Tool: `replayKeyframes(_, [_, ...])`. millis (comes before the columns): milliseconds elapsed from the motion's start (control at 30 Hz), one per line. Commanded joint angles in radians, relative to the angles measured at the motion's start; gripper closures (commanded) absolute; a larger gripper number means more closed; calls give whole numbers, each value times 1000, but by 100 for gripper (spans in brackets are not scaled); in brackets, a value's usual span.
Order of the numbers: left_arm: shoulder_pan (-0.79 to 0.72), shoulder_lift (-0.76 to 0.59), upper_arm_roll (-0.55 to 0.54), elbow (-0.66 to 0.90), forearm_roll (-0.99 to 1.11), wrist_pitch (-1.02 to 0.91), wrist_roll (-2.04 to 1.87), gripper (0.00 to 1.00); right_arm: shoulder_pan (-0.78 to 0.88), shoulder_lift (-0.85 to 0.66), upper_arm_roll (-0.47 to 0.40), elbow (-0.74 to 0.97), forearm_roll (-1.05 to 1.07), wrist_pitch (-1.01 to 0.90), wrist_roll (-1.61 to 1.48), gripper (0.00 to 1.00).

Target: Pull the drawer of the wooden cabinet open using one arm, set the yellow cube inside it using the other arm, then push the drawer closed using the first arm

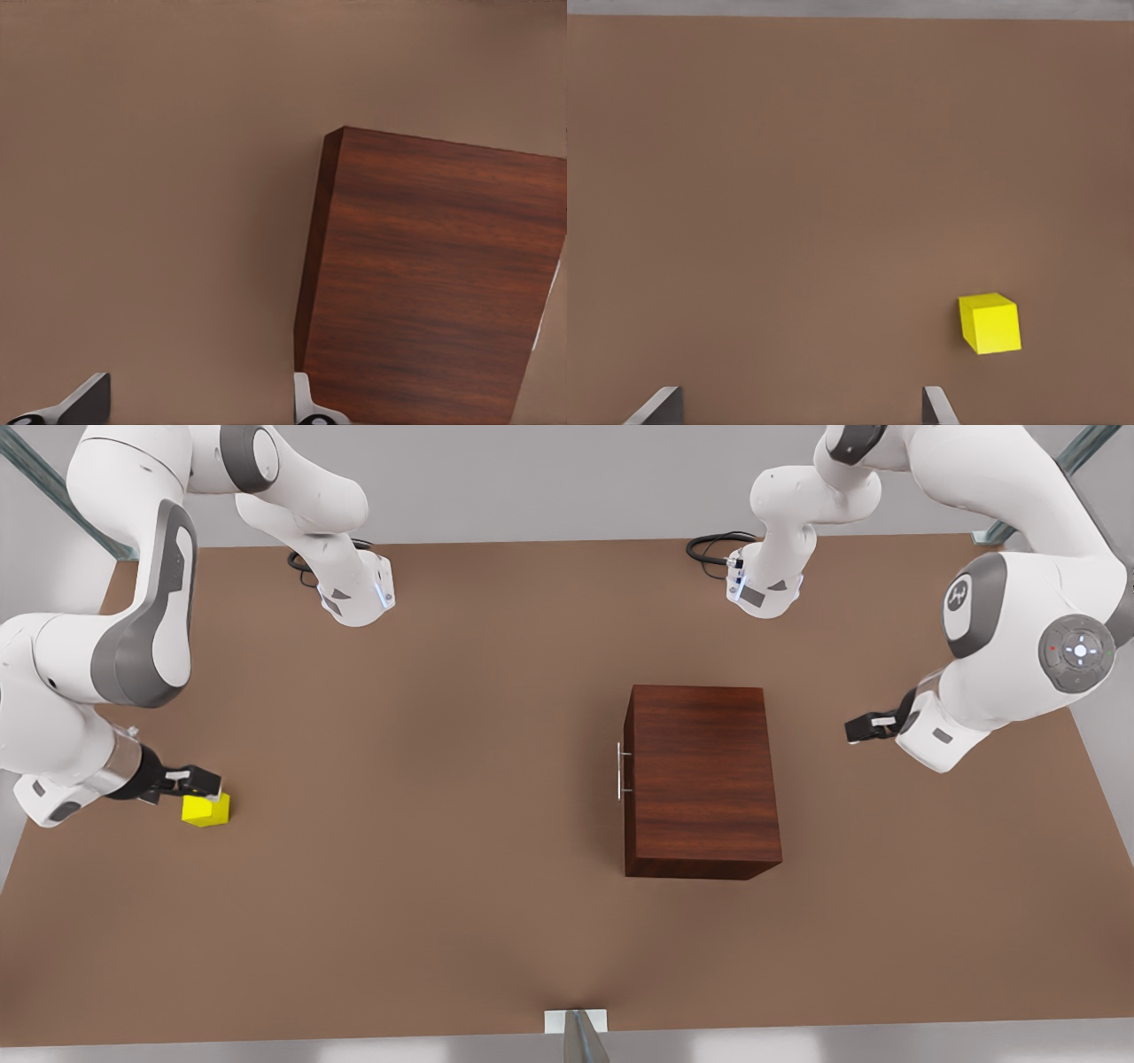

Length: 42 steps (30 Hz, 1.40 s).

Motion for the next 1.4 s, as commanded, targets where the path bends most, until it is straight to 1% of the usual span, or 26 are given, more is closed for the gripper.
replayKeyframes(0, [-40, 8, -4, 3, 2, 63, 64, 0, 0, 3, 0, -1, 1, 41, -34, 0])
replayKeyframes(67, [-207, 31, -4, 3, -1, 52, -58, 0, 0, 7, 0, -1, 1, 41, -37, 0])
replayKeyframes(100, [-314, 63, -1, 14, 7, 63, -184, 0, 0, 7, 0, -2, 1, 41, -35, 0])
replayKeyframes(167, [-480, 130, 1, 37, 8, 98, -506, 0, -3, 19, 0, -10, 1, 54, -46, 0])
replayKeyframes(233, [-578, 189, 1, 37, 28, 184, -723, 0, -34, 58, 0, -44, 1, 103, -51, 0])
replayKeyframes(267, [-635, 224, -1, 37, 140, 216, -810, 0, -58, 70, 0, -79, 1, 149, -51, 0])
replayKeyframes(333, [-688, 279, 1, 40, 156, 314, -947, 0, -130, 75, 0, -185, 4, 296, -121, 0])
replayKeyframes(433, [-696, 344, 1, 40, 165, 425, -965, 0, -213, 131, 1, -226, 8, 357, -196, 0])
replayKeyframes(467, [-693, 359, 1, 40, 165, 454, -964, 1, -242, 142, 1, -273, 30, 420, -239, 0])
replayKeyframes(500, [-693, 367, 2, 40, 165, 462, -962, 4, -247, 156, 1, -281, 32, 440, -249, 0])
replayKeyframes(533, [-693, 381, 2, 40, 165, 482, -962, 19, -258, 179, 1, -278, 32, 445, -249, 0])
replayKeyframes(567, [-696, 394, 2, 40, 165, 489, -961, 25, -272, 203, 1, -278, 32, 468, -259, 0])
replayKeyframes(600, [-695, 404, 2, 40, 165, 489, -961, 27, -285, 231, 1, -275, 32, 503, -292, 0])
replayKeyframes(667, [-690, 420, 4, 39, 180, 488, -938, 27, -316, 277, 1, -275, 32, 540, -312, 0])
replayKeyframes(733, [-681, 425, 4, 37, 194, 453, -878, 27, -307, 289, 1, -291, -4, 549, -325, 0])
replayKeyframes(767, [-681, 423, 6, 35, 195, 422, -841, 27, -308, 274, 3, -335, -13, 560, -325, 0])
replayKeyframes(833, [-681, 423, 16, 32, 195, 400, -804, 27, -307, 210, 3, -510, -30, 724, -325, 0])
replayKeyframes(867, [-681, 425, 16, 31, 197, 397, -803, 27, -315, 204, 3, -533, -47, 739, -325, 0])
replayKeyframes(933, [-682, 434, 16, 29, 238, 374, -803, 27, -319, 202, 3, -534, -50, 739, -376, 0])
replayKeyframes(1133, [-681, 437, 16, 28, 238, 358, -754, 27, -327, 225, -2, -534, -50, 739, -397, 0])
replayKeyframes(1167, [-679, 437, 16, 28, 238, 358, -754, 27, -338, 225, 0, -533, -91, 739, -436, 0])
replayKeyframes(1367, [-681, 479, 16, 28, 240, 365, -755, 27, -348, 217, 3, -554, -99, 732, -516, 0])
